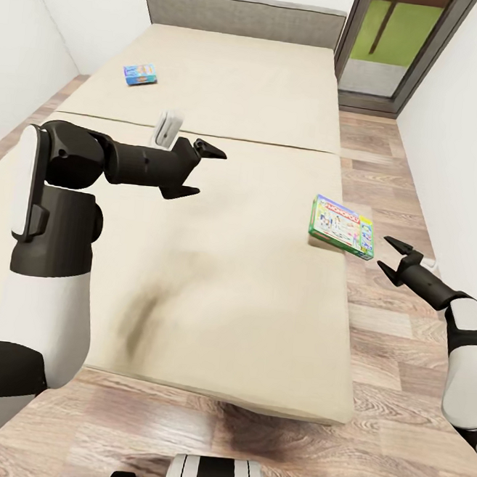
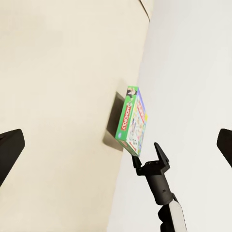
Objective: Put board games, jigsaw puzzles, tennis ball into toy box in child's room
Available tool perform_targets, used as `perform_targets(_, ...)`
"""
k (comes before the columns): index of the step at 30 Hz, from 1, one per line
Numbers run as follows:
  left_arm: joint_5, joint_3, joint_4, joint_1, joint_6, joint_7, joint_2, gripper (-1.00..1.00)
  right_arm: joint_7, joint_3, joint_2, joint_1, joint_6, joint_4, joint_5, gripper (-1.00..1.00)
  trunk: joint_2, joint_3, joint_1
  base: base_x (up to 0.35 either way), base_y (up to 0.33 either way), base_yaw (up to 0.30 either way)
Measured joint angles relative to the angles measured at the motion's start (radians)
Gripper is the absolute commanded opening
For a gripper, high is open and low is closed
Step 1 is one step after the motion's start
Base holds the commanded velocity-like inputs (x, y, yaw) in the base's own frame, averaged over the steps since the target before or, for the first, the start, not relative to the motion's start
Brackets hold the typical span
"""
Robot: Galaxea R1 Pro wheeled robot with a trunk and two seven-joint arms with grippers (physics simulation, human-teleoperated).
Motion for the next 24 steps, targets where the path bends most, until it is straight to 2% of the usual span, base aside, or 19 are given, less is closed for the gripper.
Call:
perform_targets(8, 0.000, 0.000, 0.001, 0.000, 0.000, 0.001, 0.000, 1.00, 0.000, 0.000, -0.001, 0.001, 0.001, 0.001, 0.001, 1.00, 0.000, 0.000, 0.000, 0.000, 0.000, 0.022)
perform_targets(16, 0.000, -0.001, 0.001, 0.000, 0.000, 0.001, 0.000, 1.00, -0.001, -0.001, -0.002, 0.003, 0.002, 0.001, 0.001, 1.00, 0.000, 0.002, 0.000, 0.000, 0.000, 0.130)
perform_targets(24, 0.000, -0.001, 0.001, 0.000, 0.000, 0.001, 0.000, 1.00, -0.001, -0.001, -0.003, 0.015, 0.002, 0.004, 0.001, 1.00, 0.000, 0.003, 0.000, 0.000, 0.000, 0.057)
